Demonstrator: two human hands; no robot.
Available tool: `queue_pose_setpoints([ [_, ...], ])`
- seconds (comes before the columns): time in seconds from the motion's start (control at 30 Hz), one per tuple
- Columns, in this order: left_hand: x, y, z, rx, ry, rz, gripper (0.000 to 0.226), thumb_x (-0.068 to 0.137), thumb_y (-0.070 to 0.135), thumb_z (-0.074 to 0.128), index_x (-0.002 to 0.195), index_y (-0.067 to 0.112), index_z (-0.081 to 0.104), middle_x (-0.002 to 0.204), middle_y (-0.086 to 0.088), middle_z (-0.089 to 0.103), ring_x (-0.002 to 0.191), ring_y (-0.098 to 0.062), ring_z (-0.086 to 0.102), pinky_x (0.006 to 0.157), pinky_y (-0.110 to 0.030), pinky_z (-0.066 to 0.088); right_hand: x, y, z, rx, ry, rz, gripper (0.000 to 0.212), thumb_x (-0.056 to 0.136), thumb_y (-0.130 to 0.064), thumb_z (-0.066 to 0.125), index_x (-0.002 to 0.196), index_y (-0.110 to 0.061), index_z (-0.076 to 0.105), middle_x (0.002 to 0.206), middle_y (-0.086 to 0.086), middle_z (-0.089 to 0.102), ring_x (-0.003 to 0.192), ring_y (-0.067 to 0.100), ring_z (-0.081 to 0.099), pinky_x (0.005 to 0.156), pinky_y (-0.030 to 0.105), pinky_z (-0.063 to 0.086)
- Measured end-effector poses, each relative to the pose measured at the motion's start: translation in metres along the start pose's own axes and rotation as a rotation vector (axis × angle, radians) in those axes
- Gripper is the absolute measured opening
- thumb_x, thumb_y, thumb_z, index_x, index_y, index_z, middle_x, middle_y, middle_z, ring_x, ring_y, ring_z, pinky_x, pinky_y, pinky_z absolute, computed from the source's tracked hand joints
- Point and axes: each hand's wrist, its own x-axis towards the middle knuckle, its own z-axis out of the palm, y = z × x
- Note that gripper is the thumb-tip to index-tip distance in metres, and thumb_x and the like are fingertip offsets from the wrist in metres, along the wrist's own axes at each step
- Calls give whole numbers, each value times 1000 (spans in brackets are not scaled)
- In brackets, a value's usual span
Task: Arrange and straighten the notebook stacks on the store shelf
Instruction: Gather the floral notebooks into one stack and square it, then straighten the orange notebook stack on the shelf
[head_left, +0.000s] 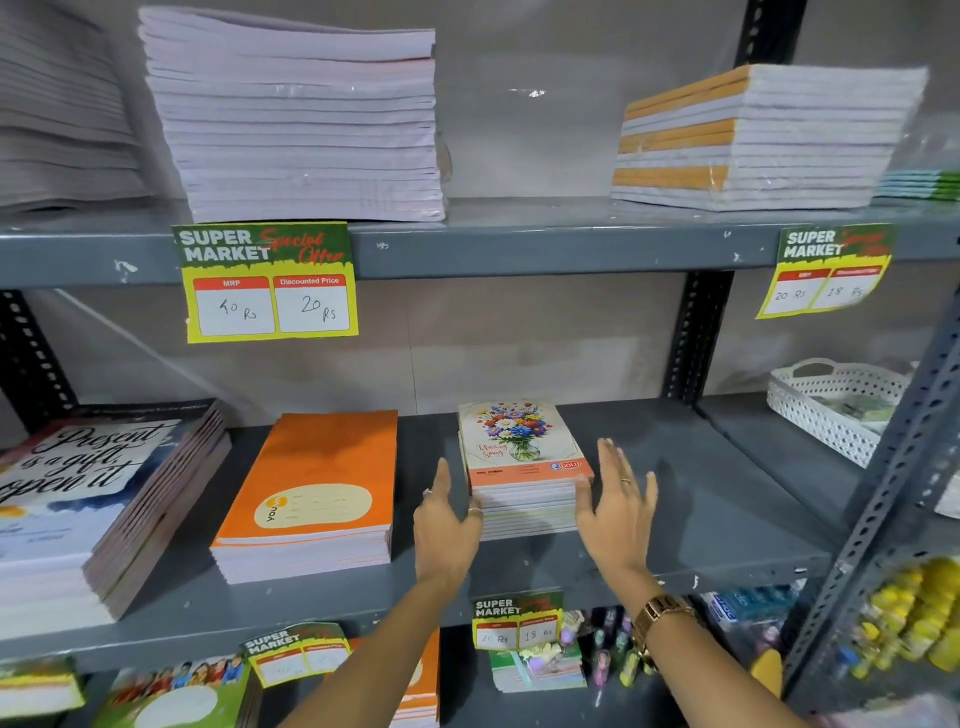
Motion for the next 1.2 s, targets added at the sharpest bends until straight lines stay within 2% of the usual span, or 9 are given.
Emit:
queue_pose_setpoints([
  [0.17, 2, -5, -33, 97, 136, 85, 63, 90, 6, 53, 145, 20, 25, 125, -15, 59, 109, -31, 59, 92, -41, 51, 0, -23, 4, 6, -63, -275, 48, 90, -24, 36, 132, -5, 48, 139, 11, 50, 133, 25, 41, 115, 54, 7],
  [0.33, -1, -24, -74, 161, 238, 98, 60, 88, 2, 52, 143, 17, 30, 120, -17, 61, 84, -28, 63, 78, -37, 52, -11, -53, 18, 106, -85, -366, 41, 86, -8, 53, 126, 0, 53, 136, 16, 52, 132, 31, 42, 114, 55, 15],
  [0.47, -2, -42, -104, 215, 264, 43, 53, 93, 11, 50, 142, 17, 31, 136, -15, 53, 108, -34, 60, 91, -44, 52, -28, -83, 27, 116, -146, -489, 42, 85, -7, 56, 127, -1, 53, 136, 16, 52, 130, 32, 43, 118, 39, 3],
  [0.53, -1, -51, -119, 243, 273, 28, 51, 94, 13, 47, 142, 16, 31, 130, -18, 57, 105, -36, 60, 88, -46, 52, -35, -97, 32, 116, -189, -542, 42, 85, -10, 54, 126, -1, 53, 136, 16, 52, 129, 32, 45, 118, 34, 2],
  [0.6, 2, -59, -131, 264, 273, 32, 49, 94, 13, 46, 141, 14, 32, 132, -17, 56, 106, -35, 60, 89, -44, 52, -41, -109, 36, 111, -233, -595, 41, 87, -13, 53, 127, -3, 53, 136, 15, 53, 128, 30, 47, 118, 39, 11],
  [0.67, 6, -69, -144, 286, 250, 71, 47, 95, 13, 45, 140, 12, 34, 143, -14, 45, 124, -33, 50, 100, -43, 45, -46, -122, 43, 67, -258, -659, 41, 85, -14, 55, 124, -3, 56, 133, 14, 56, 124, 28, 52, 111, 44, 23],
  [0.73, 12, -79, -158, 351, 207, 131, 46, 94, 11, 44, 139, 9, 37, 147, -12, 40, 137, -28, 36, 111, -41, 35, -50, -135, 51, 47, -307, -696, 40, 86, -12, 56, 125, -3, 55, 134, 13, 56, 124, 27, 53, 107, 50, 22],
  [0.9, 37, -104, -193, 703, -8, 323, 47, 98, 28, 35, 142, 12, 33, 152, -6, 32, 144, -19, 22, 120, -36, 10, -55, -166, 77, 54, -474, -664, 47, 98, -28, 34, 142, -10, 32, 153, 5, 28, 142, 17, 24, 113, 24, -1],
  [1.2, 51, -130, -222, 820, -229, 562, 57, 96, 40, 34, 145, 13, 23, 155, -6, 26, 145, -18, 17, 120, -30, 10, -68, -190, 109, -157, -585, -565, 61, 94, -47, 34, 144, -12, 26, 154, 5, 27, 144, 17, 19, 119, 33, 7],
])
